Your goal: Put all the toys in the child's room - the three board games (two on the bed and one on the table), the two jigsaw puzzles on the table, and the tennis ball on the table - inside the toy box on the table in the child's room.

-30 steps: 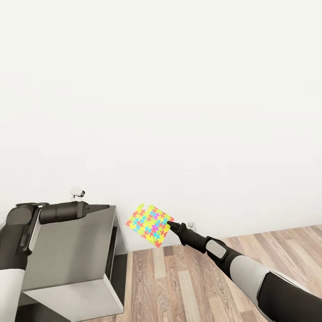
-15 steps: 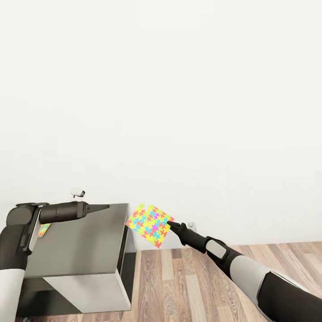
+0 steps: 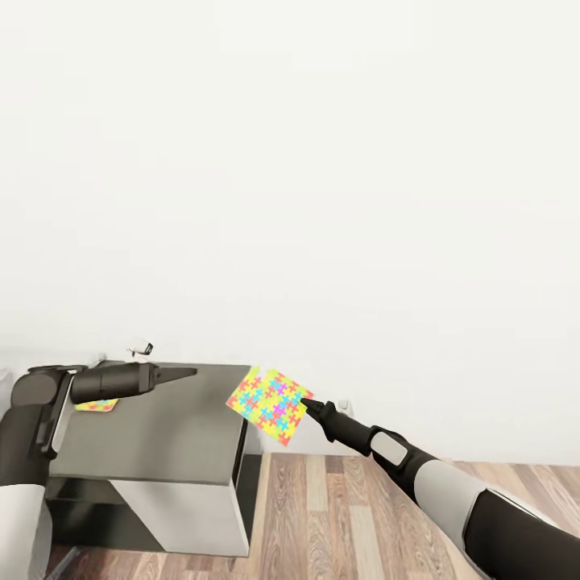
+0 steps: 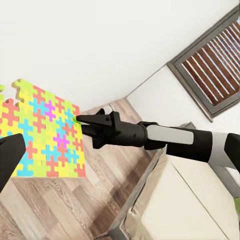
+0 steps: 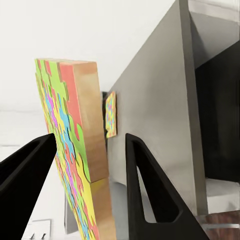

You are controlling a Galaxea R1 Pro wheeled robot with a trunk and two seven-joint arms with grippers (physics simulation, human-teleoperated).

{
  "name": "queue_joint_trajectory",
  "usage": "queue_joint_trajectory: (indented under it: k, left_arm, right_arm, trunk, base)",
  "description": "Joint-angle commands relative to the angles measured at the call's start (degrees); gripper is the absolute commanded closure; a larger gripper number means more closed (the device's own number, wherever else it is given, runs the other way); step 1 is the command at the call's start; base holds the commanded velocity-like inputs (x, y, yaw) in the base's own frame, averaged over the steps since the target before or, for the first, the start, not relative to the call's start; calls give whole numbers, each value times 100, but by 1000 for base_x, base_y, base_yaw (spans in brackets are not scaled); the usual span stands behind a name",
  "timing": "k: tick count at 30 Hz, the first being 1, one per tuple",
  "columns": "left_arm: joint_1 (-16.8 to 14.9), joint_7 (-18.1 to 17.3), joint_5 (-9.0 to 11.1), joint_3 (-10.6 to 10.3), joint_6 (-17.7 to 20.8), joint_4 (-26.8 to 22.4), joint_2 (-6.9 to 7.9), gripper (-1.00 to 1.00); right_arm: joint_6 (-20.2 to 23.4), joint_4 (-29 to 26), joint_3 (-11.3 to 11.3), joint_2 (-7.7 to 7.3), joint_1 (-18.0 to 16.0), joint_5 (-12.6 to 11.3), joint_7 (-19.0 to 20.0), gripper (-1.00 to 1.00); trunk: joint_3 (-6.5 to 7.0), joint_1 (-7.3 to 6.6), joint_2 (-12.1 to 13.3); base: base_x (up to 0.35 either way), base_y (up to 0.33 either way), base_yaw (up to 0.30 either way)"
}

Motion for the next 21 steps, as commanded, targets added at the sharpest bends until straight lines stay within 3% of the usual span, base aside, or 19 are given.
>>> queue_joint_trajectory:
  k: [1,10,21]
  left_arm:
    - [-6,-43,-45,4,60,-4,0,-100]
    - [-6,-43,-52,5,60,-4,-1,-100]
    - [-6,-43,-54,5,60,-4,-2,-100]
  right_arm:
    - [42,10,33,2,-8,-60,17,100]
    - [36,10,34,2,-8,-60,16,100]
    - [36,10,35,2,-8,-60,17,100]
  trunk:
    - [-5,4,-12]
    - [48,4,-12]
    - [56,4,-12]
  base:
    - [-1,0,207]
    - [0,0,196]
    - [0,0,26]
